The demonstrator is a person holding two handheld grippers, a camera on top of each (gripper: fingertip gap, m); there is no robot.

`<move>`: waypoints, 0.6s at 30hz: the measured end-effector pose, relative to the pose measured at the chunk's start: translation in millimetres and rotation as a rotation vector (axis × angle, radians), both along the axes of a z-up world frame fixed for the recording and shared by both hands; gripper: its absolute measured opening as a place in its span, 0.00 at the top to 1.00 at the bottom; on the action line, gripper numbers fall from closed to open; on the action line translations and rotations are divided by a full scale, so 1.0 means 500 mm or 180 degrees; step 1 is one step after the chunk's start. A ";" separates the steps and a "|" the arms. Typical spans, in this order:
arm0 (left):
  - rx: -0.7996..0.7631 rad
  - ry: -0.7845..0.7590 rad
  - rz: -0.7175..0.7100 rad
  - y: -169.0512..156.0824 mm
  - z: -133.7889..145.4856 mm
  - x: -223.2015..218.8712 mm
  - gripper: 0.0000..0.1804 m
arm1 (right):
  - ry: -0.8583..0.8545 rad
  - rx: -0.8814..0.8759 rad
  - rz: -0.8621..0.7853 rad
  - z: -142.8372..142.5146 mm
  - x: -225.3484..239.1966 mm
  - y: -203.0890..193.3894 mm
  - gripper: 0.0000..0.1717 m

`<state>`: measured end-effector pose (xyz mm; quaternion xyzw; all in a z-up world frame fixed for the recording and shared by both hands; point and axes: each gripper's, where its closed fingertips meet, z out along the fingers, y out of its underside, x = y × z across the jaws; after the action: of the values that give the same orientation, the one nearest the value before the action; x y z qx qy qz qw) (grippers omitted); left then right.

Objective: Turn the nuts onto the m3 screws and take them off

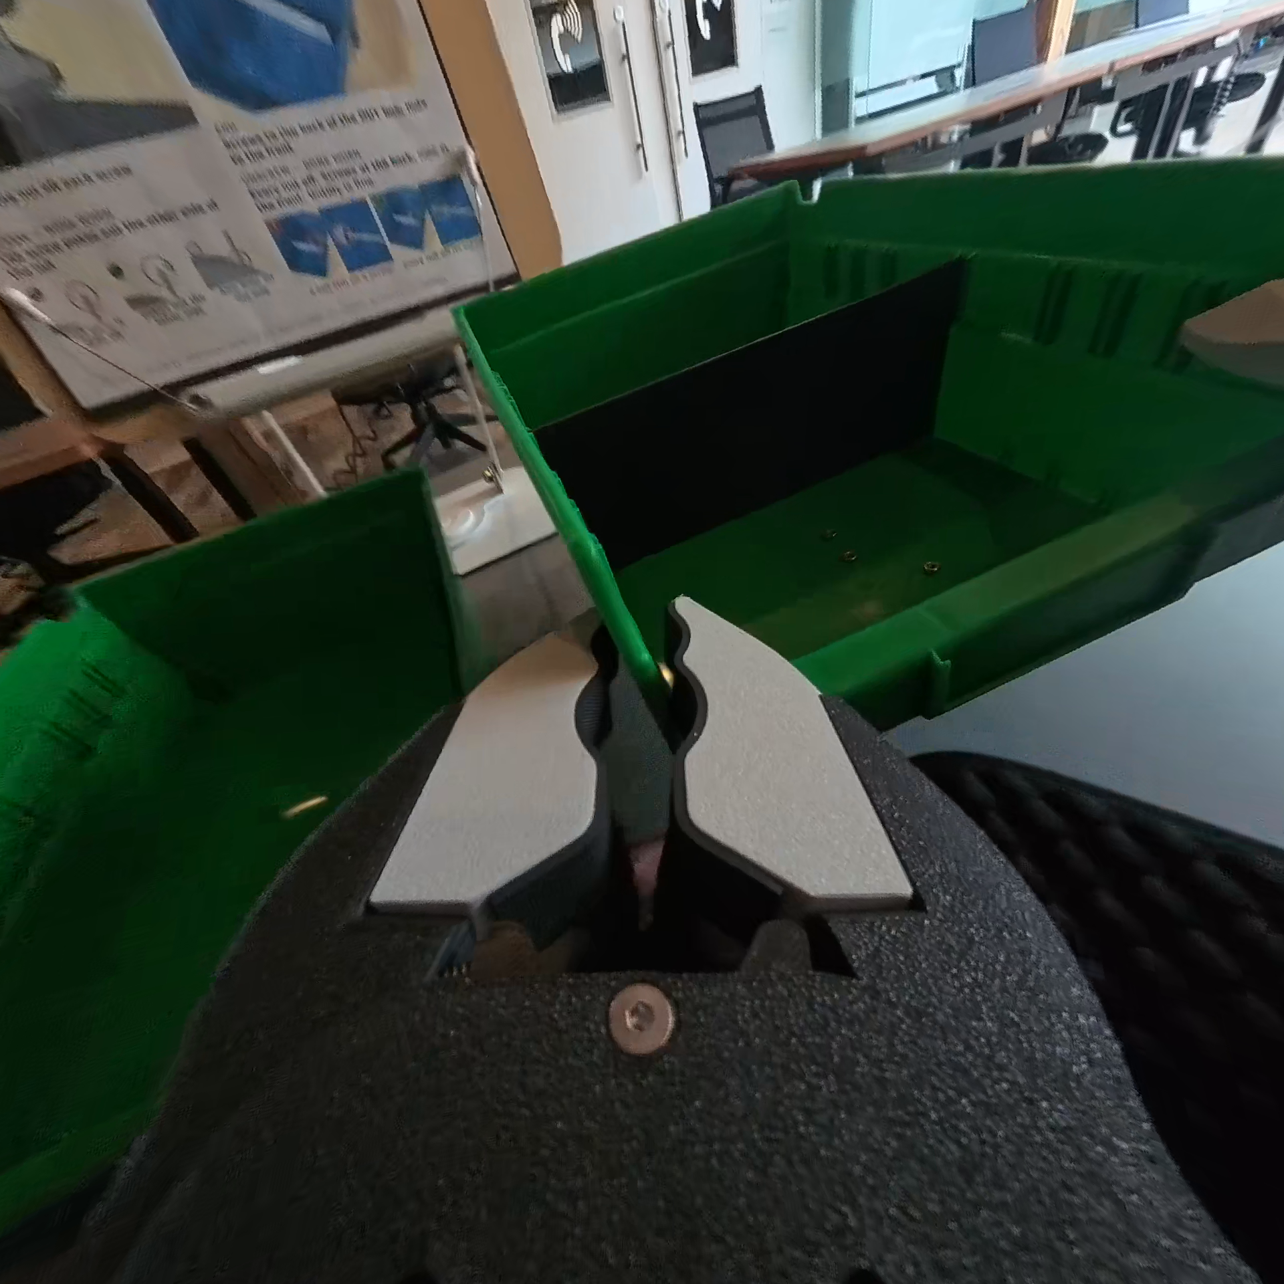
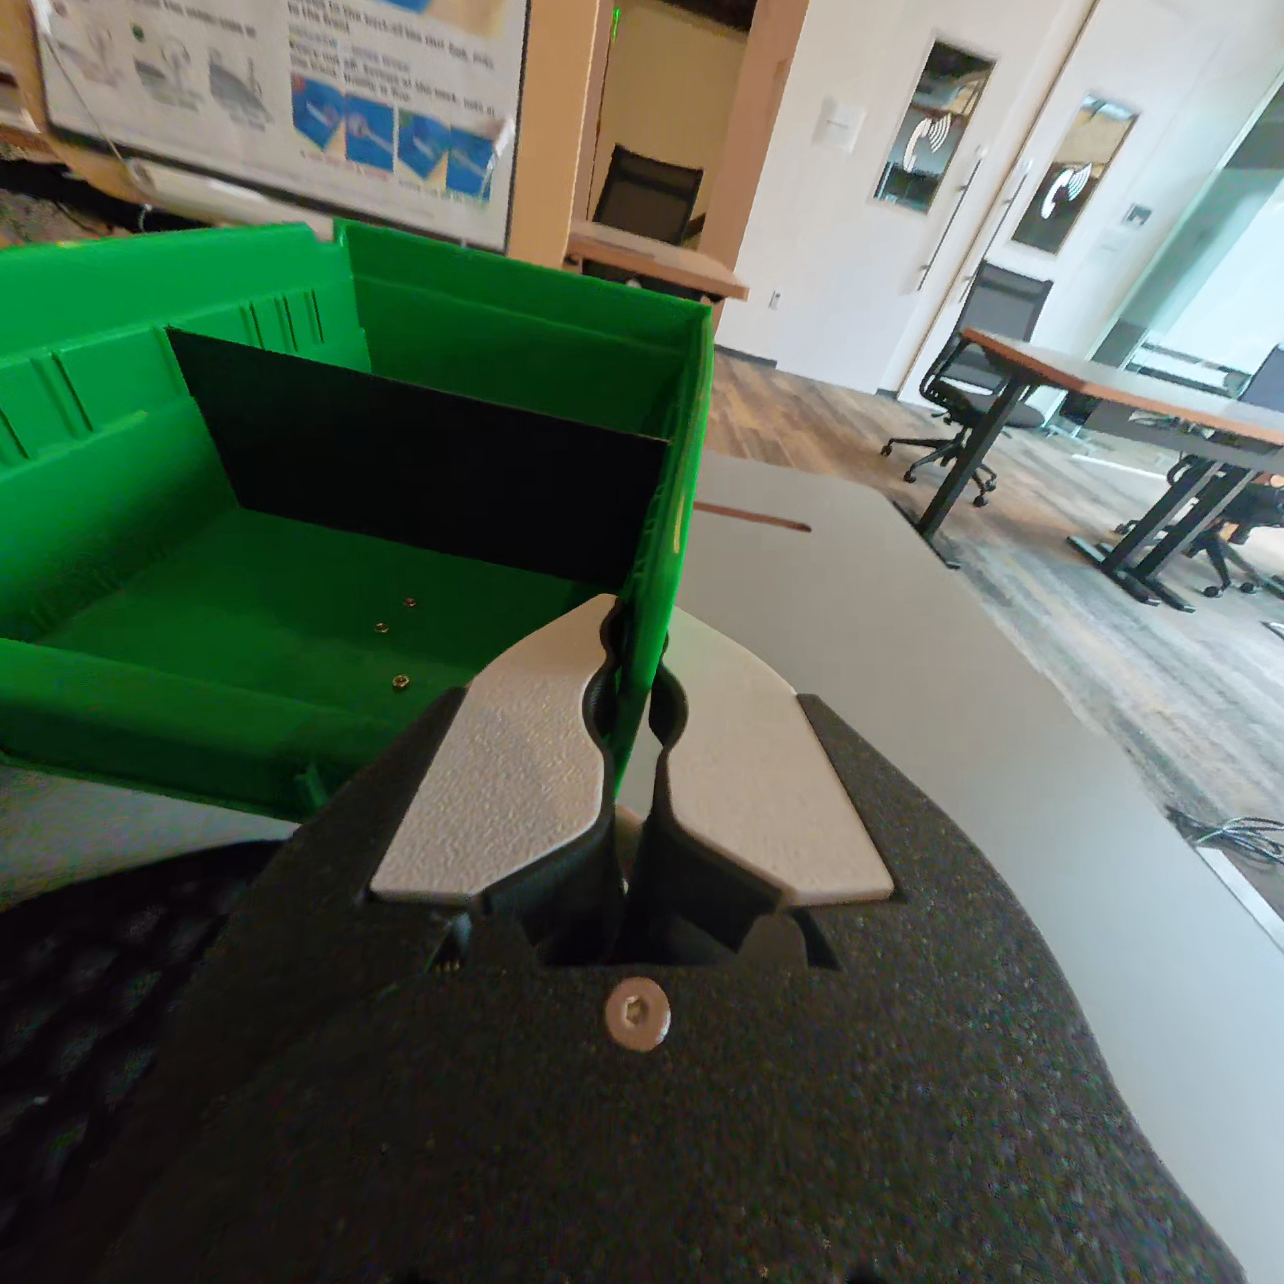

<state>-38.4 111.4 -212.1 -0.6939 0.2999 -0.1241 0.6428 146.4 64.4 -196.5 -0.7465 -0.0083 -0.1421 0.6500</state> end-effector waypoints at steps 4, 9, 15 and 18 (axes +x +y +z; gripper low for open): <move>0.0160 -0.0070 0.0101 -0.004 0.068 -0.056 0.94 | -0.0039 0.0159 0.0041 0.069 -0.054 -0.002 0.98; 0.0220 -0.0125 0.0282 0.004 0.126 -0.161 0.94 | -0.0034 0.0206 0.0216 0.124 -0.155 0.022 0.98; 0.0302 -0.0131 0.0562 0.018 0.166 -0.321 0.95 | 0.0001 0.0278 0.0526 0.161 -0.311 0.069 0.98; 0.0329 -0.0078 0.0720 0.024 0.174 -0.407 0.94 | 0.0049 0.0282 0.0671 0.165 -0.396 0.093 0.98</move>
<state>-242.0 123.5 -124.9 -0.6877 0.2178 -0.0437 0.6912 -51.4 110.9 -114.1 -0.7131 -0.0755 -0.0674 0.6937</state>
